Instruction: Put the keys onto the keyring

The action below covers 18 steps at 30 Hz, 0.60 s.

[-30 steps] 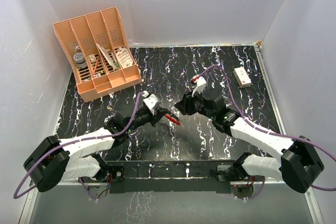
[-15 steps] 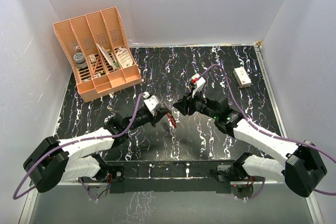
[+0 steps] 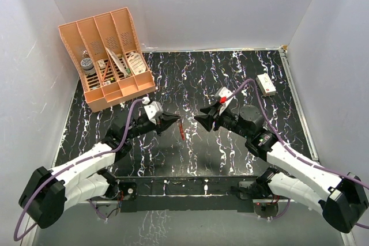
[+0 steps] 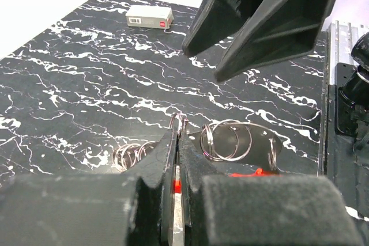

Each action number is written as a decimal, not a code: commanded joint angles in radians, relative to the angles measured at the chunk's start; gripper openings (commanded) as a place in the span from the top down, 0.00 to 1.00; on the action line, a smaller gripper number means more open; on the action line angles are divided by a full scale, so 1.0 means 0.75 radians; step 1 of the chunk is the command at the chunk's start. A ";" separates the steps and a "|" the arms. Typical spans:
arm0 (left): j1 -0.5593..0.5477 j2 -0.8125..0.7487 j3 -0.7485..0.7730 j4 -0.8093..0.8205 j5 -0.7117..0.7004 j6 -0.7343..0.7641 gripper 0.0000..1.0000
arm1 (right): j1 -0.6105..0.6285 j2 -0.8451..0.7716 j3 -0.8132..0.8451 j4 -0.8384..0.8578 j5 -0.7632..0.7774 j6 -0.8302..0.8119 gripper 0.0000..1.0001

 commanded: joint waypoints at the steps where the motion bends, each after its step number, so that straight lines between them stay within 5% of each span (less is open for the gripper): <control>1: 0.077 0.004 0.071 0.033 0.278 -0.028 1.00 | -0.007 -0.041 0.050 0.064 -0.011 -0.076 0.59; 9: 0.122 0.174 0.149 0.120 0.575 -0.019 1.00 | -0.007 0.016 0.084 0.098 -0.107 -0.110 0.63; 18: 0.162 0.270 0.202 0.198 0.667 -0.080 1.00 | -0.008 0.028 0.079 0.114 -0.240 -0.154 0.67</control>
